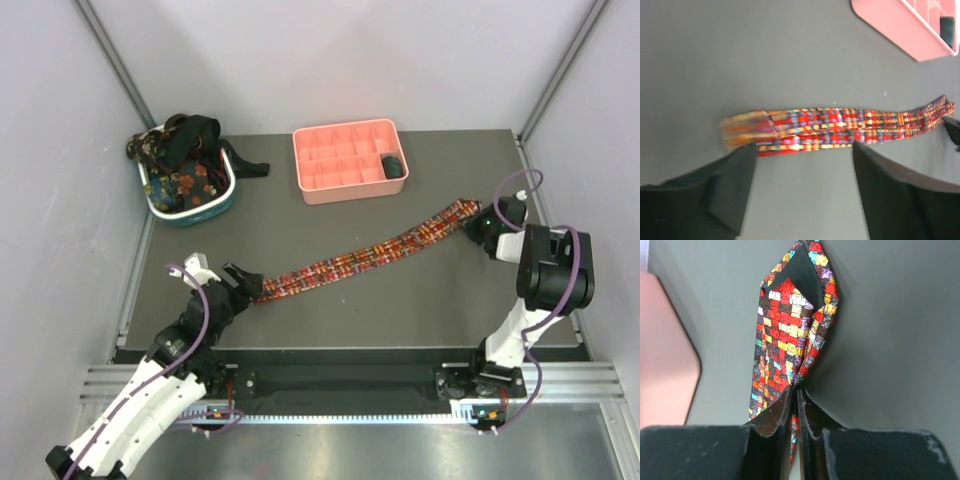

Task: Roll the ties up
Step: Flatten the tie

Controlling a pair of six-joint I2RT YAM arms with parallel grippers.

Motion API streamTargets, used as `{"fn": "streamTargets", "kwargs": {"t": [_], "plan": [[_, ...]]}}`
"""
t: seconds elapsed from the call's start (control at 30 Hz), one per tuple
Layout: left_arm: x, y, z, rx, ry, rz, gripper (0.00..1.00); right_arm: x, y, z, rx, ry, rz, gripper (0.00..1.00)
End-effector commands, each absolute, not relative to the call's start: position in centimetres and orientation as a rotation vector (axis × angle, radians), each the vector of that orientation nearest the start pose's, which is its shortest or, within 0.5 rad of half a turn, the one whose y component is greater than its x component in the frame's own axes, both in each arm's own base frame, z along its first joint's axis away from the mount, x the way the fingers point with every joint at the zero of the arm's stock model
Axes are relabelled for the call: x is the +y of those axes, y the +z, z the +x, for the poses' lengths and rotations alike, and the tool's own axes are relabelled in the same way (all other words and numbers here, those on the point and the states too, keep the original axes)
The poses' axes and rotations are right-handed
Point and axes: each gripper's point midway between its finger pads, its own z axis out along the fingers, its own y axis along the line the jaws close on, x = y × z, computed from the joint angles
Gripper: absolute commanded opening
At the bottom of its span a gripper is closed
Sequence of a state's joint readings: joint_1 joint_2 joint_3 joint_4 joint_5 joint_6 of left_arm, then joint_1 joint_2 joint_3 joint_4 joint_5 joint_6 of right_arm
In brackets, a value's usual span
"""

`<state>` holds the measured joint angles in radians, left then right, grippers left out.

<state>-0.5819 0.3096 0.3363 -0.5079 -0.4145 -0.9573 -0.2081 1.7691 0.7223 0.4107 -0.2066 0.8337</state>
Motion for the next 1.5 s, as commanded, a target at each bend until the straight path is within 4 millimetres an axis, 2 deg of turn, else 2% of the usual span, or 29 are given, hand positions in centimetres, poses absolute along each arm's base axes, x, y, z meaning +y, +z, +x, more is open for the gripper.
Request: {"fn": "streamTargets", "kwargs": {"t": [0.0, 0.07, 0.1, 0.13, 0.27, 0.3, 0.33, 0.37, 0.4, 0.47, 0.5, 0.57, 0.6, 0.7, 0.83, 0.93, 0.97, 1.03, 1.2, 1.37, 1.4, 1.43, 1.47], "plan": [[-8.9, 12.6, 21.3, 1.924, -0.553, -0.651, 0.84, -4.5, 3.8, 44.7, 1.948, 0.553, 1.031, 0.06], [-9.5, 12.3, 21.5, 1.941, -0.563, -0.621, 0.9, -5.1, 4.6, 45.9, 1.93, 0.559, 1.013, 0.06], [-9.8, 11.6, 21.6, 1.976, -0.546, -0.608, 0.91, -5.4, 4.1, 46.0, 1.949, 0.552, 1.015, 0.07], [-10.1, 11.3, 21.8, 1.99, -0.547, -0.594, 0.93, -5.8, 5.0, 47.0, 1.93, 0.552, 1.001, 0.08], [-12.0, 10.1, 22.5, 2.077, -0.565, -0.509, 0.92, -7.6, 5.3, 48.4, 1.92, 0.491, 1.018, 0.11], [-12.6, 9.7, 23.0, 2.096, -0.571, -0.494, 0.91, -8.0, 5.2, 48.6, 1.924, 0.474, 1.017, 0.12], [-12.9, 9.7, 23.3, 2.106, -0.581, -0.481, 0.89, -8.3, 6.0, 49.4, 1.907, 0.469, 1.007, 0.13], [-13.0, 9.5, 23.7, 2.115, -0.579, -0.466, 0.85, -8.6, 5.5, 49.6, 1.914, 0.457, 1.015, 0.18], [-14.1, 9.1, 23.8, 2.151, -0.626, -0.423, 0.82, -8.9, 5.6, 49.9, 1.911, 0.452, 1.01, 0.2], [-14.7, 9.1, 24.2, 2.177, -0.636, -0.377, 0.77, -9.4, 6.0, 50.7, 1.899, 0.444, 1.003, 0.21], [-14.9, 8.3, 24.2, 2.218, -0.621, -0.352, 0.73, -9.4, 6.0, 50.8, 1.899, 0.44, 1.004, 0.21], [-15.7, 8.6, 24.5, 2.243, -0.637, -0.313, 0.7, -9.7, 6.2, 51.4, 1.892, 0.438, 1.0, 0.22], [-16.0, 8.0, 24.5, 2.276, -0.636, -0.301, 0.66, -9.8, 6.4, 51.7, 1.886, 0.437, 0.998, 0.22], [-17.0, 8.9, 24.8, 2.318, -0.647, -0.263, 0.64, -9.9, 6.5, 51.9, 1.874, 0.439, 0.992, 0.26], [-15.9, 9.4, 25.1, 2.327, -0.543, -0.274, 0.67, -10.2, 6.4, 51.8, 1.877, 0.414, 0.986, 0.27], [-15.3, 9.6, 24.8, 2.357, -0.485, -0.285, 0.7, -10.5, 6.3, 51.7, 1.873, 0.391, 0.983, 0.27], [-14.6, 9.2, 24.3, 2.39, -0.425, -0.294, 0.7, -10.6, 6.4, 51.7, 1.868, 0.387, 0.983, 0.27], [-14.3, 10.0, 24.4, 2.386, -0.387, -0.291, 0.72, -10.5, 6.4, 51.7, 1.86, 0.393, 0.98, 0.28], [-15.3, 9.4, 23.4, 2.453, -0.414, -0.276, 0.7, -10.6, 6.2, 51.7, 1.86, 0.391, 1.0, 0.27], [-16.0, 7.5, 22.7, 2.504, -0.309, -0.274, 0.68, -11.1, 6.8, 51.6, 1.85, 0.361, 1.004, 0.29], [-15.9, 7.8, 23.1, 2.496, -0.275, -0.28, 0.66, -11.1, 6.7, 51.5, 1.854, 0.355, 1.011, 0.29], [-15.8, 6.9, 22.6, 2.535, -0.222, -0.274, 0.65, -11.2, 6.7, 51.5, 1.855, 0.349, 1.008, 0.29], [-16.0, 7.1, 22.8, 2.533, -0.206, -0.268, 0.62, -11.4, 6.5, 51.4, 1.856, 0.339, 1.011, 0.29]]}}
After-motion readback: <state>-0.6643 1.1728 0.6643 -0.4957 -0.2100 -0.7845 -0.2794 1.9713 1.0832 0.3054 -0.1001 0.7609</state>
